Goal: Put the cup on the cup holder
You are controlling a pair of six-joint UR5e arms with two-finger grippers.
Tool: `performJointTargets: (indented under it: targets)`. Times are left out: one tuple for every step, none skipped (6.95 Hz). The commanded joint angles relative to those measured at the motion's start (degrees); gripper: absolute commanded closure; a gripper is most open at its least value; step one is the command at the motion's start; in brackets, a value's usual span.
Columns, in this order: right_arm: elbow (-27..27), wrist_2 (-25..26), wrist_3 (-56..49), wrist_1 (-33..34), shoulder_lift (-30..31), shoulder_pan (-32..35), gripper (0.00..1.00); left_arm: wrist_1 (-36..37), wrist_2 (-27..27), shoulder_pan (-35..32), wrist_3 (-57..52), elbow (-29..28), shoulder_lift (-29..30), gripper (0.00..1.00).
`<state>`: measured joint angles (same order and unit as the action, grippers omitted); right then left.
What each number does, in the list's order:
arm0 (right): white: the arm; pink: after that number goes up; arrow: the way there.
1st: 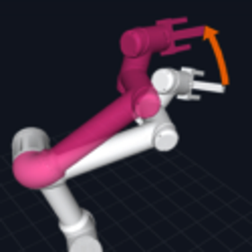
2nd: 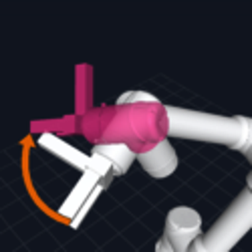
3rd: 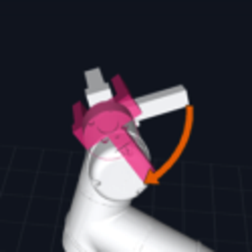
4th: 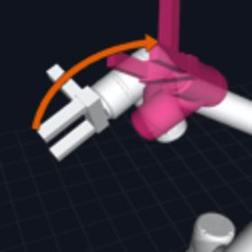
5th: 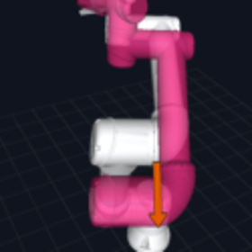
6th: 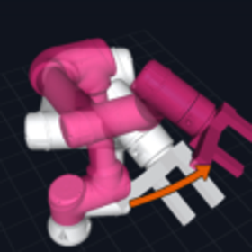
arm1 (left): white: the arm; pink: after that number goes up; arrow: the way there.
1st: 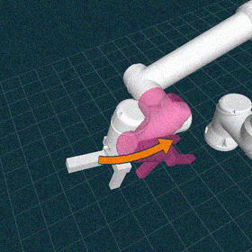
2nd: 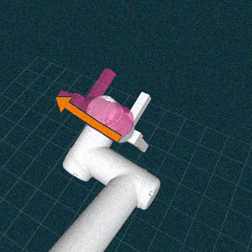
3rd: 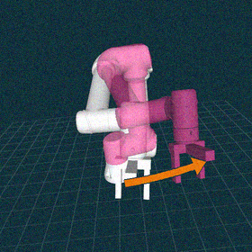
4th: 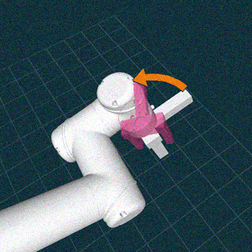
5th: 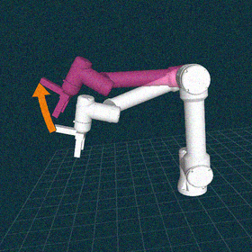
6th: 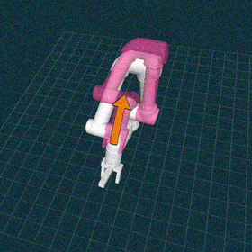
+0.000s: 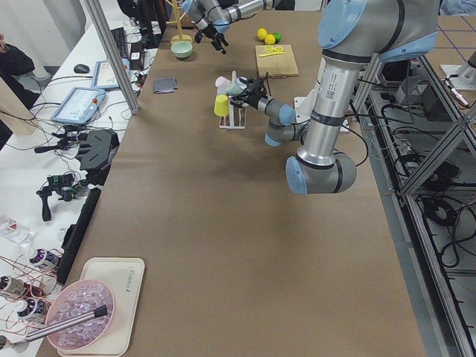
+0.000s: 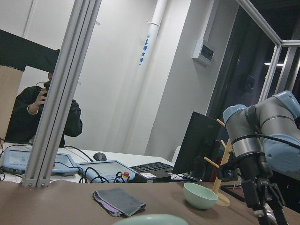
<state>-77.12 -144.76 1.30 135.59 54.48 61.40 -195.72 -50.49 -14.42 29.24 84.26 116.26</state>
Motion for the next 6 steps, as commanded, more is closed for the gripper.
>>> performJointTargets:
  targets:
    - [-8.52,1.14,-3.59,-8.97,9.7,1.79,0.0,-0.01,0.05,-0.09,-0.33,0.03,0.02,0.05]
    - [-11.88,1.14,-3.5,-10.94,13.51,1.97,0.01,-0.01,0.05,0.0,-0.24,0.03,0.02,0.05]
    - [-13.39,1.14,-3.41,-12.78,15.28,2.58,0.03,0.07,-0.04,-0.26,-0.24,1.33,-0.15,0.05]
    - [-15.76,1.23,-3.24,-17.33,18.96,2.94,0.04,0.25,-0.04,-1.57,-0.33,3.61,-0.59,0.04]
    - [-16.74,1.23,-2.98,-20.24,21.43,3.81,0.05,0.6,-0.13,-5.32,-0.42,4.85,-0.94,0.04]
    - [-17.01,1.32,-2.89,-23.06,23.54,5.12,0.04,3.04,-0.57,-9.45,0.28,5.04,-1.12,0.04]
